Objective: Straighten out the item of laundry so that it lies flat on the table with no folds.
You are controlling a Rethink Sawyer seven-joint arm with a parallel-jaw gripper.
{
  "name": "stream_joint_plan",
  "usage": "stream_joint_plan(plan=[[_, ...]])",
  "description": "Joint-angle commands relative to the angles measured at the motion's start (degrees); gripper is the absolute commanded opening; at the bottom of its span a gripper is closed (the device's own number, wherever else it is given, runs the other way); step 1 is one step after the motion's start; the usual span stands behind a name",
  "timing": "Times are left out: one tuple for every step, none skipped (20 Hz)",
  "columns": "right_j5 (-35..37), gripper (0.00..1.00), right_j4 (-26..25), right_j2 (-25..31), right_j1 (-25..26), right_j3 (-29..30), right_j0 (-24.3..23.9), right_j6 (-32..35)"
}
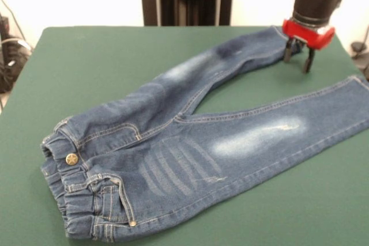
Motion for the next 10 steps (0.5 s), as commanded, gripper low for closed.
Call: stream_joint_plan(plan=[[-5.1,1.00,-3.2,7.0,1.0,8.6,-2.5,4.4],[-5.3,1.00,-3.4,7.1,0.5,9.3,-2.5,4.7],[-5.7,1.00,-3.4,7.5,0.2,10.2,-2.7,5.1],[-6.1,1.00,-3.4,7.6,-0.1,10.9,-2.6,5.5],[-6.5,1.00,-3.4,7.7,-0.4,11.7,-2.6,5.9],[-6.8,1.00,-3.4,7.9,-0.7,12.3,-2.7,6.2],[-7.0,1.00,-3.3,8.1,-0.9,12.8,-2.8,6.4],[-7.3,1.00,-3.3,8.1,-0.9,12.9,-2.8,6.4],[-7.6,1.00,-3.2,8.0,-0.9,13.1,-2.7,6.4],[-7.9,1.00,-3.0,7.8,-0.8,13.1,-2.4,6.5]])
